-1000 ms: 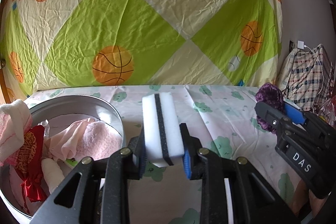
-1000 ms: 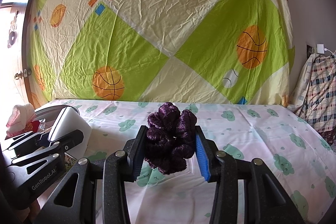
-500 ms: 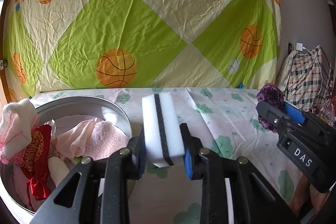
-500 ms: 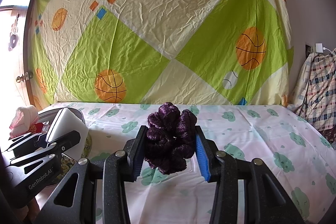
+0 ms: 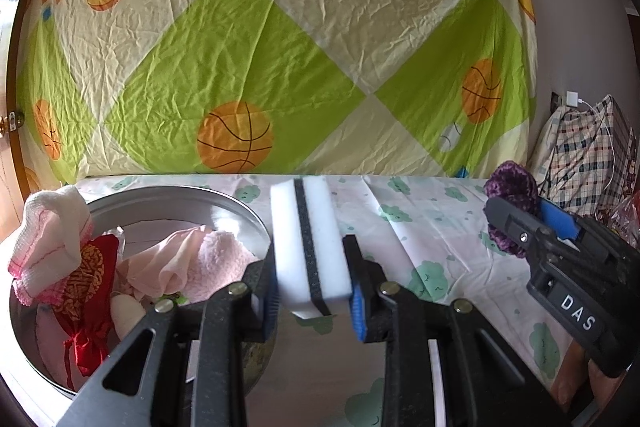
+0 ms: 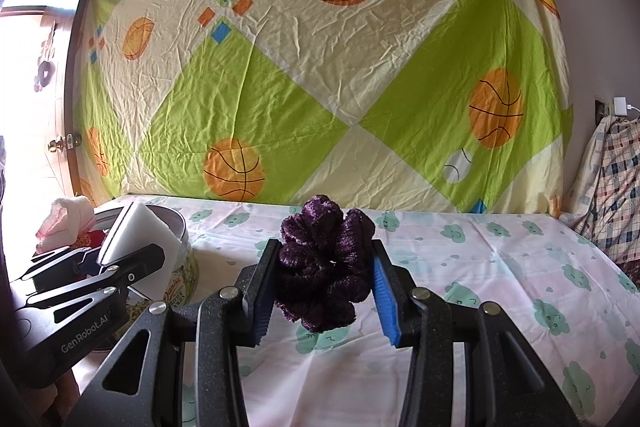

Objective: Organize soft objects
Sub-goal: 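Carry the sponge over the tin while the right tool carries the scrunchie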

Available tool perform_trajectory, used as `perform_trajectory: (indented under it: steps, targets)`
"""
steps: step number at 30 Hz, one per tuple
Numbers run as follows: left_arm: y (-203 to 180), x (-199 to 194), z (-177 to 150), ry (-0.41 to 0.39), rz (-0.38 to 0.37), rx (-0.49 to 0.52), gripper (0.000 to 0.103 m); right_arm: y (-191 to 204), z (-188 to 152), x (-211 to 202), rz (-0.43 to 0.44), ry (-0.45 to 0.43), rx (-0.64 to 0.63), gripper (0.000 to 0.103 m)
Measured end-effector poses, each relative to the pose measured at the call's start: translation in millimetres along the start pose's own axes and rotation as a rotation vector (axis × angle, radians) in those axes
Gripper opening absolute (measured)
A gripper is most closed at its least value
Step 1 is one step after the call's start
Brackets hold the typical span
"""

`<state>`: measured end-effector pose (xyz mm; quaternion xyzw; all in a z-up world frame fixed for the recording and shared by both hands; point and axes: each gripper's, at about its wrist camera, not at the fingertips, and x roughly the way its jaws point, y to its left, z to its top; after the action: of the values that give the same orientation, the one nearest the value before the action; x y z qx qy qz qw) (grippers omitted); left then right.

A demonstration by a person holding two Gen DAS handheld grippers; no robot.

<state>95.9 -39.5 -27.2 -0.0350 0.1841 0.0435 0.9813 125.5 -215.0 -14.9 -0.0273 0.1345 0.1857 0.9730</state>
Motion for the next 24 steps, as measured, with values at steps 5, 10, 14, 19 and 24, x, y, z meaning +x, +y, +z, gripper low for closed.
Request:
perform_trajectory:
  steps: [5, 10, 14, 19, 24]
  targets:
    - [3.5, -5.2, -1.0, -0.011, 0.01, -0.006, 0.028, 1.5, -0.4, 0.3, 0.01, 0.002, 0.002, 0.046]
    - [8.1, -9.1, -1.9, -0.019, 0.016, -0.013, 0.028, 3.2, -1.1, 0.3, 0.01, 0.005, -0.003, 0.046]
    - [11.0, -12.1, -2.9, -0.028, 0.021, -0.014, 0.028, 4.8, -1.8, 0.4, 0.01, 0.009, -0.005, 0.046]
    - [14.2, -16.7, -3.8, -0.038, 0.024, -0.014, 0.028, 9.8, -2.7, -0.2, 0.013, 0.011, -0.011, 0.046]
    - [18.7, -21.3, -4.2, -0.05, 0.026, -0.015, 0.027, 17.1, -3.7, -2.0, 0.02, 0.013, -0.011, 0.046]
